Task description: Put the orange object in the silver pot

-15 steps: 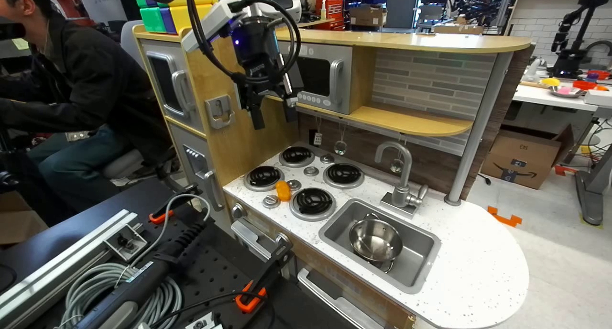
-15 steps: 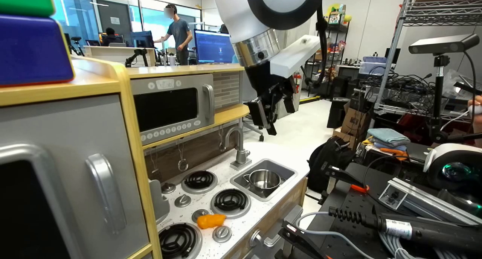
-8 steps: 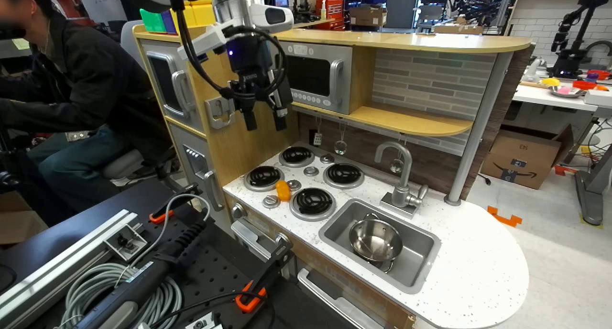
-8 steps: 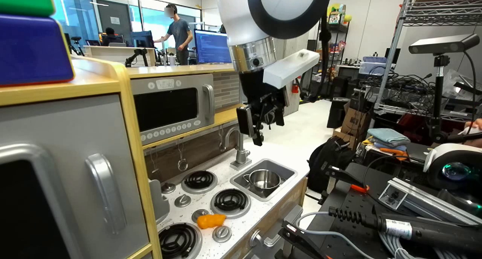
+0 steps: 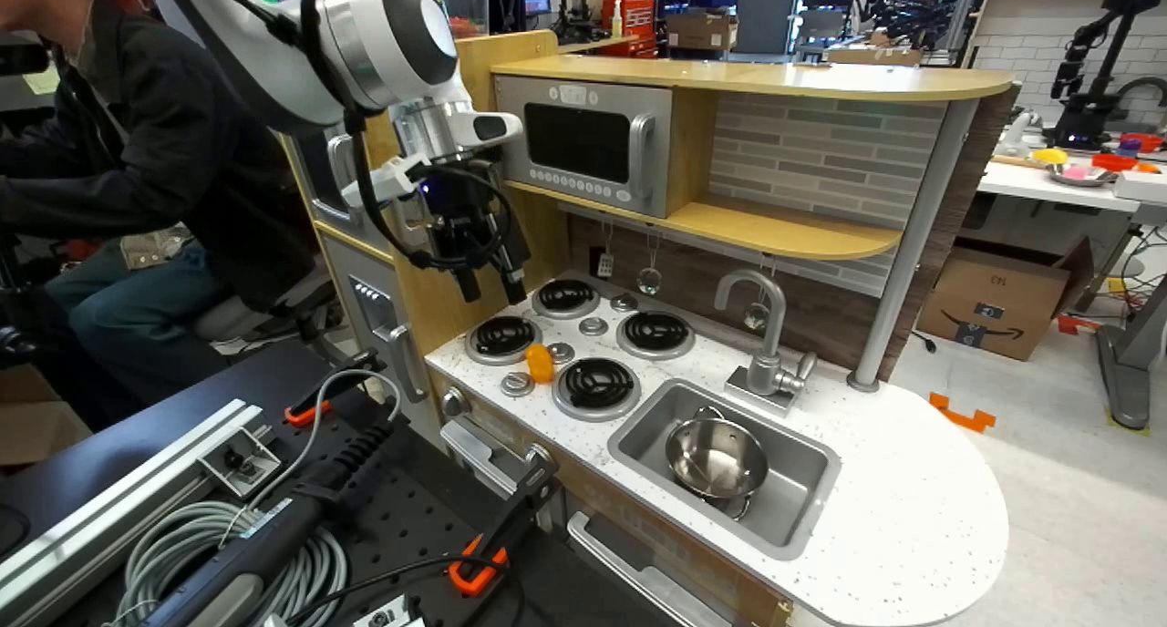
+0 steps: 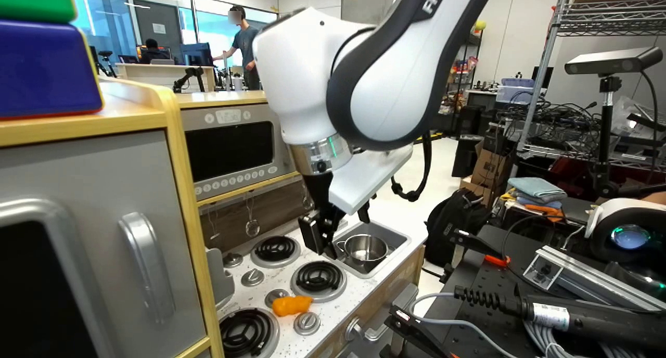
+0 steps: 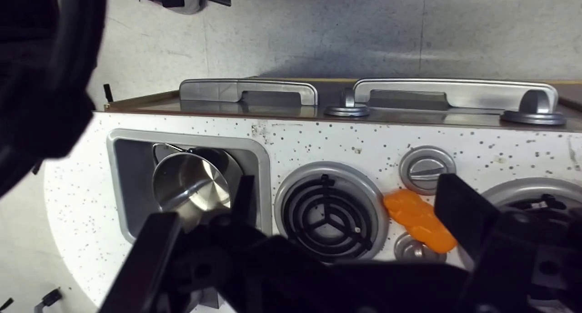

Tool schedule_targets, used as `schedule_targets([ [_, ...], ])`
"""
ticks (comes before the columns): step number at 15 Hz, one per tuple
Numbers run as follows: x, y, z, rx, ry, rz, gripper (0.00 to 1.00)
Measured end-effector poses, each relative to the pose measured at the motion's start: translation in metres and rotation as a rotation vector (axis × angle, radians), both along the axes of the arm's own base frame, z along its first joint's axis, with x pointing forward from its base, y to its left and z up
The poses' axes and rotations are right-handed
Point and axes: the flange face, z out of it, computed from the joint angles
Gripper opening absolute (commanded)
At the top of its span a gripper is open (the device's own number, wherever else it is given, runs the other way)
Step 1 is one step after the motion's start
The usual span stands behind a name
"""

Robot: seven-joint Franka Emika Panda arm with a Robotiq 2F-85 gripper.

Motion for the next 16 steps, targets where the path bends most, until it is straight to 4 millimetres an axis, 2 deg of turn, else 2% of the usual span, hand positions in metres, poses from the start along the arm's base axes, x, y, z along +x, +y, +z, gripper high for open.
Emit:
schedule_targets([
  [4, 0.038, 0.001, -0.047, -0.036, -0.001, -0.075, 1.0],
  [7, 0.055, 0.004, -0.068, -0.08, 0.09, -0.13, 1.0],
  [10, 0.06, 0.009, -0.069, -0.087, 0.11, -0.138, 1.0],
  [12, 0.063, 0.005, -0.068, -0.095, 0.119, -0.034, 1.0],
  [16, 0.089, -0.024, -0.062, -0.033, 0.063, 0.164, 1.0],
])
